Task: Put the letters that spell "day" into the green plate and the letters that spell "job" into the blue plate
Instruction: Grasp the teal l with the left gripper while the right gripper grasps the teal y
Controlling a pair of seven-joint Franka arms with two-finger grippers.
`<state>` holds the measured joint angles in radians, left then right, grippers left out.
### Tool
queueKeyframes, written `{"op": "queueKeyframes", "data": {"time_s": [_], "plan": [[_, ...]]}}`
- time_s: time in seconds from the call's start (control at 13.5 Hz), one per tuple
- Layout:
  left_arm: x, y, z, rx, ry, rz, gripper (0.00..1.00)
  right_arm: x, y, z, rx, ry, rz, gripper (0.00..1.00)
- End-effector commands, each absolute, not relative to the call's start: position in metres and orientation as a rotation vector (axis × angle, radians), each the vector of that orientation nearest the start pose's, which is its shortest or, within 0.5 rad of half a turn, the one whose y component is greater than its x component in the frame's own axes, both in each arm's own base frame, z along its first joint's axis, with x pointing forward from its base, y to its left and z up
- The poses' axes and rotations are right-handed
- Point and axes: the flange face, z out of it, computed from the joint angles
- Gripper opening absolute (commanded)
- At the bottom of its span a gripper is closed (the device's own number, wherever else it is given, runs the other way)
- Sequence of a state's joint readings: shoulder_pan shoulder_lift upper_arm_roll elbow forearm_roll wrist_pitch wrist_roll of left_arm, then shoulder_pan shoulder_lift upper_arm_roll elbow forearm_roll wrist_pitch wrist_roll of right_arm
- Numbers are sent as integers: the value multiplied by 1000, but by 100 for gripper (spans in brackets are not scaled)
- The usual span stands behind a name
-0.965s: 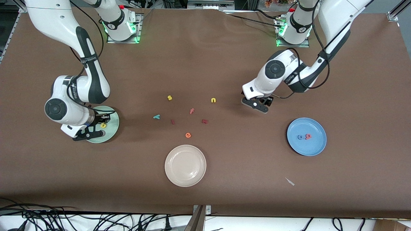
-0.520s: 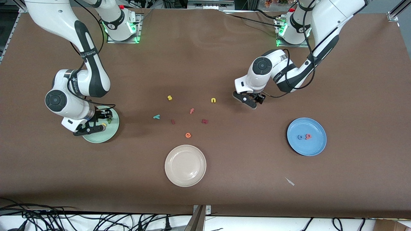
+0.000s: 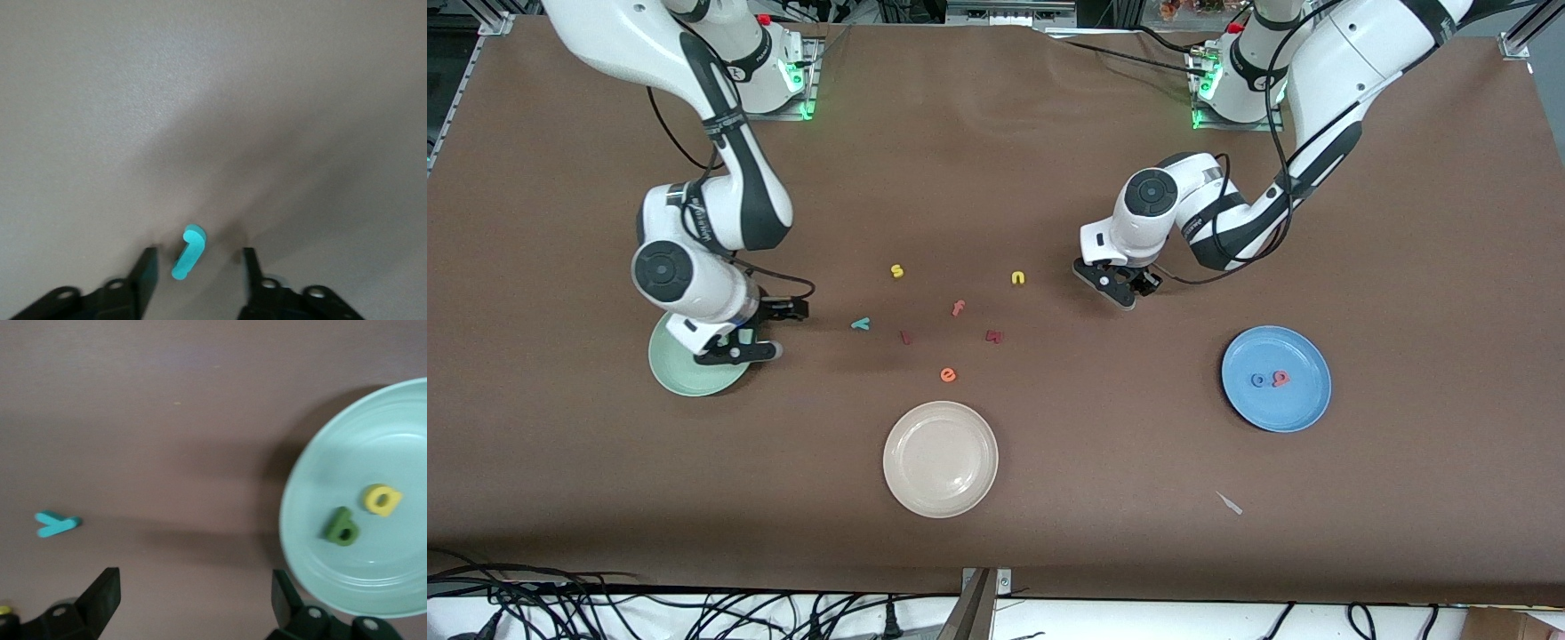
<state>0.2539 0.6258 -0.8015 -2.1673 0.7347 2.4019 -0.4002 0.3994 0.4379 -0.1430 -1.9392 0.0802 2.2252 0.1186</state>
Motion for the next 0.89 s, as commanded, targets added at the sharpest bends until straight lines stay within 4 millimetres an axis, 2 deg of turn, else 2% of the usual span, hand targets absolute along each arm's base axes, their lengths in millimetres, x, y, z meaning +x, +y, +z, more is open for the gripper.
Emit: {"op": "queueKeyframes", "data": {"time_s": [0.0, 0.07, 0.15, 0.22, 0.37, 0.45, 0.59, 0.82], "plan": [[461, -293, 170, -2917, 1042, 89, 15, 577, 190, 238, -3154, -124, 209, 100], [460, -292, 169, -2916, 1039, 93, 10, 576, 202, 232, -3158, -109, 181, 100], [462, -289, 169, -2914, 1031, 90, 0, 570, 220, 225, -3163, -138, 166, 100], [463, -289, 171, -2911, 1032, 85, 0, 564, 237, 222, -3167, -157, 161, 100], [467, -289, 181, -2908, 1009, 54, 0, 563, 246, 217, -3163, -157, 118, 100], [481, -284, 201, -2906, 970, 2, 0, 563, 249, 208, -3160, -160, 97, 100], [489, -284, 229, -2852, 949, -29, 0, 561, 257, 203, -3156, -173, 77, 100], [527, -271, 273, -2890, 783, 59, 0, 557, 268, 192, -3155, -156, 45, 99]]}}
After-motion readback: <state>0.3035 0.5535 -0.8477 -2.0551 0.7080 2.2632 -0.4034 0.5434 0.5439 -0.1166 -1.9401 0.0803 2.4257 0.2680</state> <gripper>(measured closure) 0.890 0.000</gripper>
